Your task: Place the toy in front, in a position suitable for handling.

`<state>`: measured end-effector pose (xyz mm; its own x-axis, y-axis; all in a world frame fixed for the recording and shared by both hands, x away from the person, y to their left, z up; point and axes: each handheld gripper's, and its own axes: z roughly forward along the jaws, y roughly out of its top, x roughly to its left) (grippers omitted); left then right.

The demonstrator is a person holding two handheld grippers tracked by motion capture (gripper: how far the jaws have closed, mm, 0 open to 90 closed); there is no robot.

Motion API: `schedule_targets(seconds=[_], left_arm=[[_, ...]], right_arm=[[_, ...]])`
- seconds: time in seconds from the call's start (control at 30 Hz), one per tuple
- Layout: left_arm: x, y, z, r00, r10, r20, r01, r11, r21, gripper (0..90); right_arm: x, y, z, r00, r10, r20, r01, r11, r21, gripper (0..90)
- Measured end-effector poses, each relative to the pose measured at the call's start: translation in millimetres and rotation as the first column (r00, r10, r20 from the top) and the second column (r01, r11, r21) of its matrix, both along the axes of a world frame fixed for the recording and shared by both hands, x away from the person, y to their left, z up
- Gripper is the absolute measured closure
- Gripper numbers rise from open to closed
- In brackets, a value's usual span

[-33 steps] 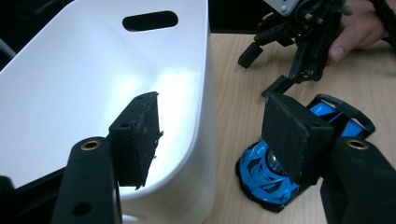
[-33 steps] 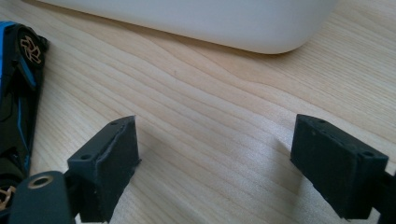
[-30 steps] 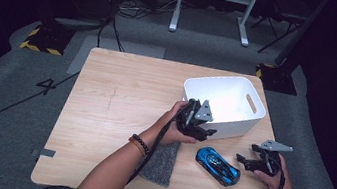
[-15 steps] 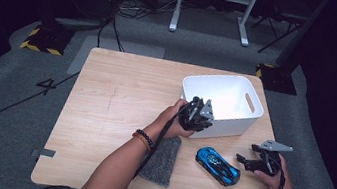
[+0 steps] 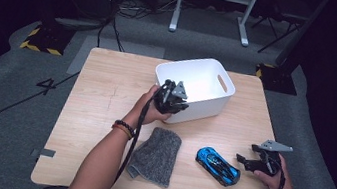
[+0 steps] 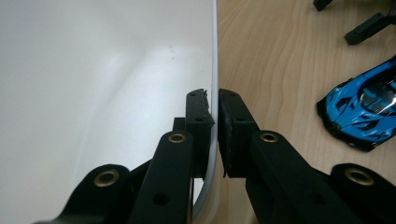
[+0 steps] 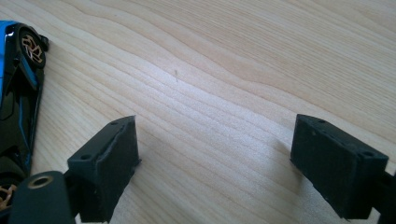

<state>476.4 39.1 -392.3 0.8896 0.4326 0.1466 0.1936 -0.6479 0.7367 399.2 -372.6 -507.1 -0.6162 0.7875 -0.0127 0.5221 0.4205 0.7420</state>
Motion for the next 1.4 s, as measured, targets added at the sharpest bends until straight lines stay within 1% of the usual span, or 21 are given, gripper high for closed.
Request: schedule_targets(seconds=[0.27, 0.4, 0.43, 0.5, 0.6, 0.67, 0.73, 0.77, 0.8, 0.87, 0.9, 0.93, 0.97, 1.0, 1.1, 1.17, 1.23, 1.27, 1.33, 1.37, 1.4], left_arm=[[9.0, 25.3, 1.3, 0.9990, -0.014, -0.043, 0.014, 0.9999, -0.005, 86.5], [7.5, 30.3, 1.8, 0.9994, 0.030, -0.015, -0.030, 0.9995, 0.010, 84.6], [7.5, 30.3, 1.8, 0.9994, 0.030, -0.015, -0.030, 0.9995, 0.010, 81.5], [5.9, 37.4, 6.2, 0.9933, 0.115, 0.007, -0.115, 0.9933, 0.007, 63.4], [2.1, 49.6, 12.3, 0.9852, 0.170, -0.020, -0.171, 0.9838, -0.054, 42.3], [0.2, 54.3, 13.7, 0.9804, 0.195, -0.029, -0.197, 0.9768, -0.084, 35.6], [-4.4, 70.4, 17.5, 0.9615, 0.274, -0.023, -0.274, 0.9510, -0.143, 27.9], [-4.4, 70.4, 17.5, 0.9615, 0.274, -0.023, -0.274, 0.9510, -0.143, 26.1], [-5.1, 75.4, 17.8, 0.9547, 0.296, -0.034, -0.297, 0.9410, -0.161, 21.9], [-5.6, 81.8, 16.7, 0.9280, 0.371, -0.035, -0.371, 0.9107, -0.182, 21.0], [-5.1, 84.9, 15.5, 0.9022, 0.430, -0.026, -0.428, 0.8853, -0.182, 21.6], [-3.2, 90.9, 13.2, 0.8904, 0.452, -0.056, -0.452, 0.8648, -0.218, 21.2], [-3.2, 90.9, 13.2, 0.8904, 0.452, -0.056, -0.452, 0.8648, -0.218, 21.0], [0.6, 90.9, 9.1, 0.8700, 0.488, -0.073, -0.491, 0.8446, -0.213, 20.9], [3.9, 89.0, 5.9, 0.8685, 0.488, -0.088, -0.495, 0.8431, -0.211, 20.8], [10.1, 80.3, 1.3, 0.8556, 0.508, -0.097, -0.517, 0.8318, -0.202, 21.8], [15.9, 72.5, -0.2, 0.8160, 0.574, -0.068, -0.577, 0.8026, -0.151, 21.4], [15.9, 72.5, -0.2, 0.8160, 0.574, -0.068, -0.577, 0.8026, -0.151, 26.8], [26.1, 68.7, -5.0, 0.7802, 0.616, -0.111, -0.626, 0.7680, -0.137, 26.5], [26.1, 68.7, -5.0, 0.7802, 0.616, -0.111, -0.626, 0.7680, -0.137, 27.3], [29.7, 67.7, -6.7, 0.7671, 0.631, -0.115, -0.642, 0.7530, -0.146, 28.4]], right_arm=[[0.0, 0.0, 0.0, 1.0000, 0.000, 0.000, 0.000, 1.000, 0.000, 15.1], [0.0, 0.0, 0.0, 1.0000, 0.000, 0.000, 0.000, 1.000, 0.000, 15.1], [0.0, 0.0, 0.0, 1.0000, 0.000, 0.000, 0.000, 1.000, 0.000, 15.1], [0.0, 0.0, 0.0, 1.0000, 0.000, 0.000, 0.000, 1.000, 0.000, 15.1], [0.0, 0.0, 0.0, 1.0000, 0.000, 0.000, 0.000, 1.000, 0.000, 15.1], [0.0, 0.0, 0.0, 1.0000, 0.000, 0.000, 0.000, 1.000, 0.000, 15.1], [0.0, 0.0, 0.0, 1.0000, 0.000, 0.000, 0.000, 1.000, 0.000, 15.1], [0.0, 0.0, 0.0, 1.0000, 0.000, 0.000, 0.000, 1.000, 0.000, 15.1], [0.0, 0.0, 0.0, 1.0000, 0.000, 0.000, 0.000, 1.000, 0.000, 15.1], [0.0, 0.0, 0.0, 1.0000, 0.000, 0.000, 0.000, 1.000, 0.000, 15.1], [0.0, 0.0, 0.0, 1.0000, 0.000, 0.000, 0.000, 1.000, 0.000, 15.1], [0.0, 0.0, 0.0, 1.0000, 0.000, 0.000, 0.000, 1.000, 0.000, 15.1], [0.0, 0.0, 0.0, 1.0000, 0.000, 0.000, 0.000, 1.000, 0.000, 15.1], [0.0, 0.0, 0.0, 1.0000, 0.000, 0.000, 0.000, 1.000, 0.000, 15.1], [0.0, 0.0, 0.0, 1.0000, 0.000, 0.000, 0.000, 1.000, 0.000, 15.1], [0.0, 0.0, 0.0, 1.0000, 0.000, 0.000, 0.000, 1.000, 0.000, 15.1], [0.0, 0.0, 0.0, 1.0000, 0.000, 0.000, 0.000, 1.000, 0.000, 15.1], [0.0, 0.0, 0.0, 1.0000, 0.000, 0.000, 0.000, 1.000, 0.000, 15.1], [0.0, 0.0, 0.0, 1.0000, 0.000, 0.000, 0.000, 1.000, 0.000, 15.1], [0.0, 0.0, 0.0, 1.0000, 0.000, 0.000, 0.000, 1.000, 0.000, 15.1], [0.0, 0.0, 0.0, 1.0000, 0.000, 0.000, 0.000, 1.000, 0.000, 15.1]])
